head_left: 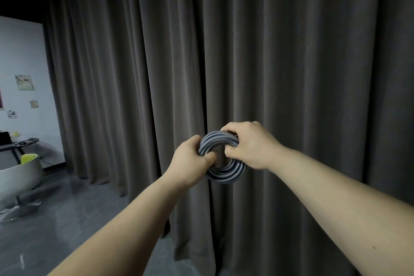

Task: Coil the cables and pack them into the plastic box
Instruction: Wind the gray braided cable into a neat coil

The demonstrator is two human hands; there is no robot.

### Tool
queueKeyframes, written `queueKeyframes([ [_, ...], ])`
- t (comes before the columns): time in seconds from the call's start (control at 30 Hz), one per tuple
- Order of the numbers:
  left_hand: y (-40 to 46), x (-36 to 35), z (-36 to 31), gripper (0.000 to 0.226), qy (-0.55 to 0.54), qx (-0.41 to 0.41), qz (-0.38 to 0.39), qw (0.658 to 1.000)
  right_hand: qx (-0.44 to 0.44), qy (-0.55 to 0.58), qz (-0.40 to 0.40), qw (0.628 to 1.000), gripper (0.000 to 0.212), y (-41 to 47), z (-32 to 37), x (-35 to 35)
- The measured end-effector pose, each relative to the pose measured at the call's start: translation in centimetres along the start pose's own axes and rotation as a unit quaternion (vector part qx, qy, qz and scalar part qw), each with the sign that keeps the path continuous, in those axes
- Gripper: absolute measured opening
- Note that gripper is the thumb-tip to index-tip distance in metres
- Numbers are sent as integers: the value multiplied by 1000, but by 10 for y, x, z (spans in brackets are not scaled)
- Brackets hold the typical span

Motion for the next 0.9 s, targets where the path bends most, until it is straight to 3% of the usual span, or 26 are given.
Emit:
queueKeyframes([
  [0.07,-1,-1,-2,28,16,0,3,1000,-2,16,3,1000,28,-1,-4,-2],
  [0.13,-2,1,-4,16,-20,16,-13,1000,-11,111,-8,994,27,-2,-10,-5],
  [0.2,-3,4,-1,8,-115,73,-48,990,-43,258,-40,964,30,-2,-18,-4],
  [0.3,-5,4,2,13,-231,149,-57,960,-117,387,-88,910,14,-2,-29,-1],
  [0.43,-7,2,3,8,-266,161,-32,950,-192,418,-90,883,27,-3,-39,-8],
  [0.67,-9,4,-4,7,-294,146,-57,943,-187,397,-106,892,14,-5,-42,-11],
  [0.83,-10,4,-8,12,-274,139,-69,949,-209,445,-142,859,14,-6,-36,-10],
  [0.9,-9,4,-6,13,-268,140,-88,949,-229,458,-107,852,20,-9,-32,-13],
])
Point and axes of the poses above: each hand's wrist, its own y-axis towards the middle knuckle, its own x-axis out of the back of the hand, z = x × y, the point moved 5 cm from there along y, towards the middle knuckle, and after that the axes turned 5 degrees about -z, right-handed, at the moved point
